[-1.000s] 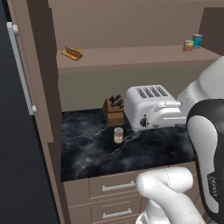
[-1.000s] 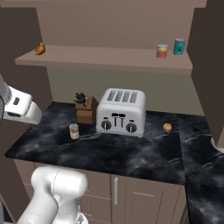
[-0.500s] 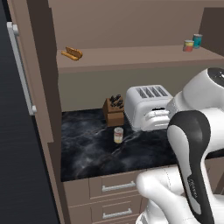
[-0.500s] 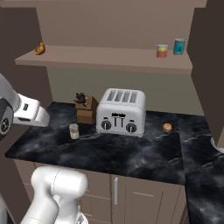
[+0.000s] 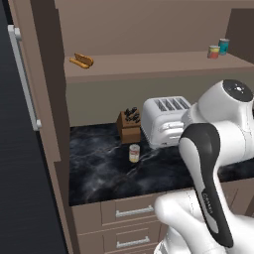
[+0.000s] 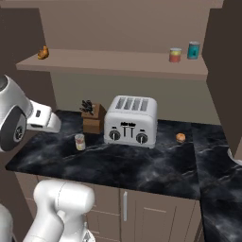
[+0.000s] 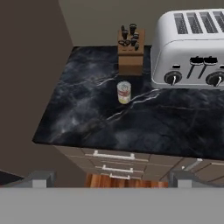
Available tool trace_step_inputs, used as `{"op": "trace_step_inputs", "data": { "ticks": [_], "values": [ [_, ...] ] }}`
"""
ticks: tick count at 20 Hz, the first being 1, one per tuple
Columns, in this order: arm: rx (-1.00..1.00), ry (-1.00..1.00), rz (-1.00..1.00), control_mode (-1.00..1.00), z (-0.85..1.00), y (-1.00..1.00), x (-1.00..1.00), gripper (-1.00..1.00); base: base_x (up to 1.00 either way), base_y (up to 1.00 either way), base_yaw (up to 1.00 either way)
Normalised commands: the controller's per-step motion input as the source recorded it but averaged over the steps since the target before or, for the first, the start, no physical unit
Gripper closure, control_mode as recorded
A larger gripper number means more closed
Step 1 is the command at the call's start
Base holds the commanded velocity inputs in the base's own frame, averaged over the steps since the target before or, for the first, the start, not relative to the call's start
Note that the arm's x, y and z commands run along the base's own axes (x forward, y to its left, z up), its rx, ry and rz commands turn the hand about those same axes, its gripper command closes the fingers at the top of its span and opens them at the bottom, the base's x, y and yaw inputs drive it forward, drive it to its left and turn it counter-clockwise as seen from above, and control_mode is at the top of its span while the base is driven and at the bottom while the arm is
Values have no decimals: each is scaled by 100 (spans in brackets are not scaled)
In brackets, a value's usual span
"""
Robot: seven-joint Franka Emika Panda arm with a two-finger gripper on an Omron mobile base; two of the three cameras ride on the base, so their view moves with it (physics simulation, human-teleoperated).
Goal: Pick the cans from the counter and place them in their designated side in the cabinet.
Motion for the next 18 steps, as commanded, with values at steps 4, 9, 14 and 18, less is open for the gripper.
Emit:
{"op": "trace_step_inputs", "data": {
  "ticks": [4, 9, 14, 18],
  "values": [
    [0, 0, 0, -100, -16, 0, 40, -100, 0, 0, 0],
    [-1, 0, 0, -100, -21, 0, 39, -100, 0, 0, 0],
    [-3, 1, 0, -100, -31, 0, 37, -100, 0, 0, 0],
    [-1, 0, 0, -100, -24, 0, 31, -100, 0, 0, 0]
  ]
}}
